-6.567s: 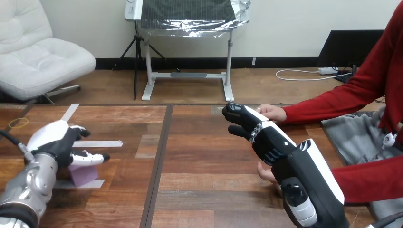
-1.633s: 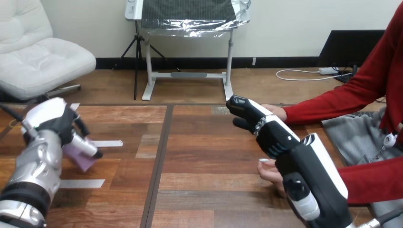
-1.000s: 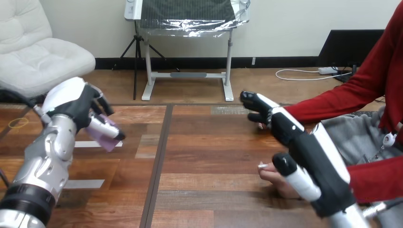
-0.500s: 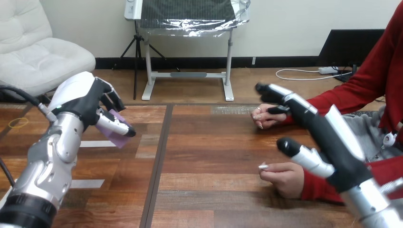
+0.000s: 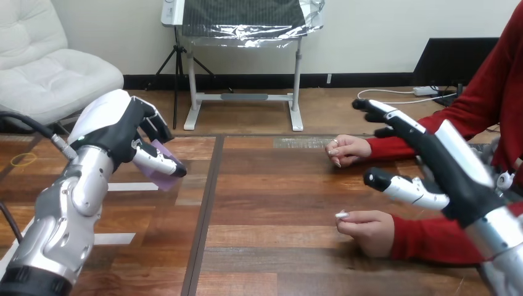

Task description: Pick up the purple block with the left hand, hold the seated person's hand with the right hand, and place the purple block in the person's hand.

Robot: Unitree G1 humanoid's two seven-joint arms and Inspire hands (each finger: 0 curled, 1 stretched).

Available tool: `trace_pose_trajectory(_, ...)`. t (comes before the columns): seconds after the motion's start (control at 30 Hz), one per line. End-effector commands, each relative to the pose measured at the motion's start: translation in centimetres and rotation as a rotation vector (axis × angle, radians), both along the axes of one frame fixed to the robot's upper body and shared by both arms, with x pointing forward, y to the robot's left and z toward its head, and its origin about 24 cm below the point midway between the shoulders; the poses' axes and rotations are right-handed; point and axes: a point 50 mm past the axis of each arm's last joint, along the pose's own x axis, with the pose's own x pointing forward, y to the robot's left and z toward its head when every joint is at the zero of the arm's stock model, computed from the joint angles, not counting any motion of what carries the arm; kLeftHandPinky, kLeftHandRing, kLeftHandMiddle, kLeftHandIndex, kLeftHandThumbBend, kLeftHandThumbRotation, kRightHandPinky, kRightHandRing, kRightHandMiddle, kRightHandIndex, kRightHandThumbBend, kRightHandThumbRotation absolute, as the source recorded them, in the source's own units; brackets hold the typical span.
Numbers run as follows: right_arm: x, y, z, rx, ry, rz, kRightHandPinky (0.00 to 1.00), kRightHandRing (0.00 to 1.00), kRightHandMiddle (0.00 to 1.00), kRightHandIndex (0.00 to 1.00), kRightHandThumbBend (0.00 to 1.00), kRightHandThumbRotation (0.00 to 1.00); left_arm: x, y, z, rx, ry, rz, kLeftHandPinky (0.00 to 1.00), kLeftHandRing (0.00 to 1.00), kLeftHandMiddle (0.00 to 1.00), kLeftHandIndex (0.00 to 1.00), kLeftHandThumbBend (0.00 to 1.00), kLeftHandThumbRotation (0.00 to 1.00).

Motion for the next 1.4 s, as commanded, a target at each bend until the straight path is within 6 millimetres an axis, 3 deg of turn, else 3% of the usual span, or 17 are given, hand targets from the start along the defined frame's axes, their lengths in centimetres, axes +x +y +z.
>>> trace_pose_trajectory(0.0, 2.8, -1.5, 4.2, -0.07, -0.12, -0.044, 0.78, 0.89, 0.92, 0.9, 0.97, 0.85, 0.1, -0.8, 5.1, -0.018, -0.186, -0.053, 0.34, 0.39, 0.44, 0.42, 0.83, 0.0)
trace_pose_trajectory(0.23, 3.6, -2.6, 5.2, -0.167, -0.059, -0.057, 0.78, 0.91, 0.93, 0.91, 0.99, 0.77, -0.3, -1.2, 5.6, -0.034, -0.185, -0.056, 0.33, 0.39, 0.44, 0.42, 0.82, 0.0)
trace_pose_trajectory(0.67, 5.2, -4.5, 6.2, -0.321, 0.088, -0.068, 0.76, 0.92, 0.93, 0.92, 1.0, 0.45, -1.1, -1.9, 6.4, -0.051, -0.205, -0.078, 0.32, 0.38, 0.43, 0.42, 0.82, 0.0)
trace_pose_trajectory(1.37, 6.7, -5.9, 5.4, -0.442, 0.294, -0.096, 0.78, 0.92, 0.94, 0.92, 1.0, 0.34, -2.3, -2.6, 7.9, -0.104, -0.292, -0.126, 0.32, 0.38, 0.43, 0.41, 0.82, 0.0)
